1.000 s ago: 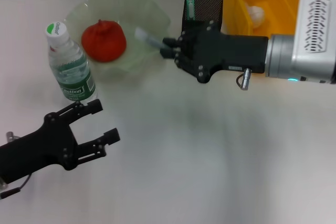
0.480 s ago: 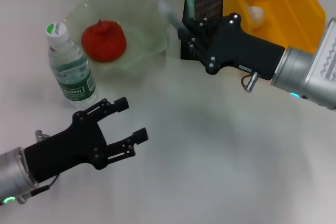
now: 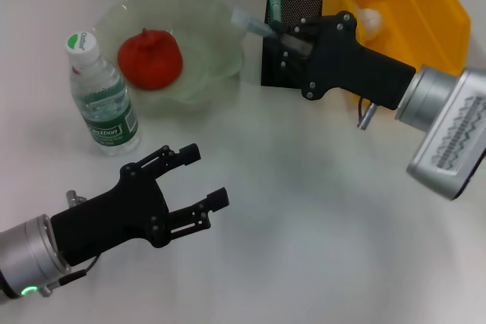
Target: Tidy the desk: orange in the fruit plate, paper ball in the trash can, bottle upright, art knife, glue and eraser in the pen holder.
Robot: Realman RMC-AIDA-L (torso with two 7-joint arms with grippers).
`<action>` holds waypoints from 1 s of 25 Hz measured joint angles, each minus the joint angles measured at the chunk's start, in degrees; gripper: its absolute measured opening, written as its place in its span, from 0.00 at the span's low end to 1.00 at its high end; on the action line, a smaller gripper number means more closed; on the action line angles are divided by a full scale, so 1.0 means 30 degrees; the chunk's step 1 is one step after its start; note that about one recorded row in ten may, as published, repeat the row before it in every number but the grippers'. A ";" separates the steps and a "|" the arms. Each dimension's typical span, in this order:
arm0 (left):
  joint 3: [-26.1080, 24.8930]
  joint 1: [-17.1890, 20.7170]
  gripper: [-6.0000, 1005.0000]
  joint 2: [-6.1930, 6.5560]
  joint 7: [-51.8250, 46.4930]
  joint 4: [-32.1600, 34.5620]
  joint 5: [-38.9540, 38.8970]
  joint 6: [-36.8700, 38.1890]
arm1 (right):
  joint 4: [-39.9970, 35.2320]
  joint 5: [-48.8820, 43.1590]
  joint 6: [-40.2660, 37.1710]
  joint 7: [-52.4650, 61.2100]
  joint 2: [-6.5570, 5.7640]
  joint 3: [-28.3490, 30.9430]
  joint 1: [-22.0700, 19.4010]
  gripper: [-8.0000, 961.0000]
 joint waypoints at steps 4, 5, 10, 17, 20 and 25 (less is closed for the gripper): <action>-0.0031 -0.0018 0.84 -0.0123 0.0009 0.0002 -0.0115 -0.0071 | -0.0009 0.0022 0.0755 -0.2707 -0.0002 0.0007 0.0293 0.15; -0.0031 -0.0018 0.84 -0.0123 0.0009 0.0002 -0.0115 -0.0071 | -0.0009 0.0022 0.0755 -0.2707 -0.0002 0.0007 0.0293 0.15; -0.0060 -0.0031 0.84 -0.0253 0.0051 0.0002 -0.0156 -0.0075 | 0.0048 0.0737 0.2017 -0.4508 -0.0003 0.0008 0.1000 0.15; -0.0101 -0.0075 0.84 -0.0319 0.0078 0.0215 -0.0181 -0.0238 | 0.0202 0.1959 0.3613 -0.3415 -0.0003 -0.0055 0.2327 0.16; -0.0122 -0.0106 0.84 -0.0337 0.0078 0.0297 -0.0198 -0.0245 | 0.0372 0.1977 0.4551 -0.0699 -0.0003 -0.0196 0.3096 0.17; -0.0249 -0.0107 0.84 -0.0344 0.0078 0.0419 -0.0199 -0.0251 | 0.0710 0.2115 0.5518 0.3790 -0.0003 -0.0061 0.3973 0.20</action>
